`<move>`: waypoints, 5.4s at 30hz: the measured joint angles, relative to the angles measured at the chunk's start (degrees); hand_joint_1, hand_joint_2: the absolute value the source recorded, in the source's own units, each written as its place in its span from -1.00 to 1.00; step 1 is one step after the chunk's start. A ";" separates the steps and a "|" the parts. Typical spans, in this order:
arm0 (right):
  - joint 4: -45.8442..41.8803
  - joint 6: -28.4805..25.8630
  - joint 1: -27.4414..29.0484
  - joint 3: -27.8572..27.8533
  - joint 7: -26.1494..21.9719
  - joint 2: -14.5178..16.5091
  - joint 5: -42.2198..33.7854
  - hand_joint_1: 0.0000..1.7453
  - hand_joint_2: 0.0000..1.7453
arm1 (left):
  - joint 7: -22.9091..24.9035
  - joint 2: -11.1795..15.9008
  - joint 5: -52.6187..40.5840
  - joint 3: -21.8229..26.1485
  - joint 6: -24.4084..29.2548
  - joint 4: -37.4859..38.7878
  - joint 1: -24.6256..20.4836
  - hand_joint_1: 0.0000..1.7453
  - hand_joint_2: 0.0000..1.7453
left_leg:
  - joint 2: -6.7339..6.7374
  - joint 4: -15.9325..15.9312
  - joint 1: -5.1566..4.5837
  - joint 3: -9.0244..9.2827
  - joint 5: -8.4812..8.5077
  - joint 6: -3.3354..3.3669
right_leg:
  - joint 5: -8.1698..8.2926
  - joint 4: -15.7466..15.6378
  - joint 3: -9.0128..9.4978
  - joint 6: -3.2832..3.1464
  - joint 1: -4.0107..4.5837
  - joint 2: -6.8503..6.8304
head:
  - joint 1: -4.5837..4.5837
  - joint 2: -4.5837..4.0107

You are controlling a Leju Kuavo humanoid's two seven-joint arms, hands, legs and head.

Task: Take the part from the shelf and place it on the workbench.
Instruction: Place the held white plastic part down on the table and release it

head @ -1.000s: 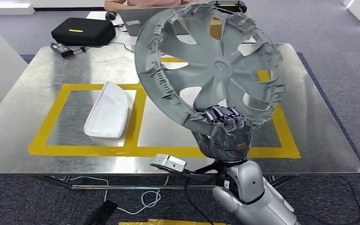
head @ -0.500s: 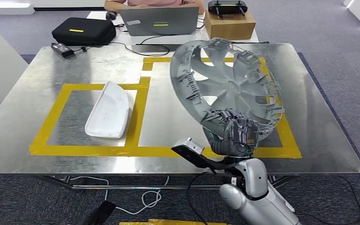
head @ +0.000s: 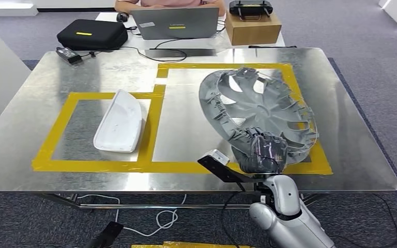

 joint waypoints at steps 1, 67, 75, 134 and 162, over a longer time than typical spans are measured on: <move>0.26 0.49 0.01 0.00 0.05 -0.06 0.04 1.00 1.00 | 0.03 0.06 0.15 0.20 0.00 0.00 0.02 -1.00 -1.00 | 0.00 0.00 0.00 0.00 0.00 0.00 | 0.00 0.00 0.00 0.00 0.00 0.00 | 0.00 0.00; 6.53 -1.66 -4.11 6.03 1.61 -2.54 11.65 -1.00 -1.00 | 4.79 0.82 -0.55 3.63 -1.57 0.02 0.29 -1.00 -1.00 | 0.00 0.00 0.00 -0.01 0.00 0.00 | 0.01 0.00 0.02 0.00 -0.01 -0.01 | -0.01 0.00; 6.51 -1.60 -4.29 6.11 1.61 -2.53 11.56 -1.00 -1.00 | 4.81 0.82 -0.89 3.62 -1.01 0.02 0.27 -1.00 -1.00 | 0.00 0.00 0.00 -0.01 0.00 0.00 | 0.01 0.00 0.02 0.00 -0.01 -0.01 | 0.00 0.00; -3.24 -1.51 -3.86 9.35 0.75 -1.69 10.59 -1.00 -1.00 | 6.41 0.37 -4.79 0.87 2.34 0.04 0.29 -1.00 -1.00 | 0.39 0.07 0.44 -1.46 2.39 -0.55 | -1.76 -1.10 4.03 -0.03 0.06 0.17 | 0.43 0.01; -3.85 -0.24 -3.62 9.29 0.75 -1.73 9.25 -1.00 -1.00 | 6.43 0.47 -4.52 0.89 2.40 0.09 0.20 -1.00 -1.00 | 1.31 -2.39 0.30 4.26 -1.21 2.15 | -6.70 12.16 -6.77 1.74 0.07 -0.46 | 0.67 0.00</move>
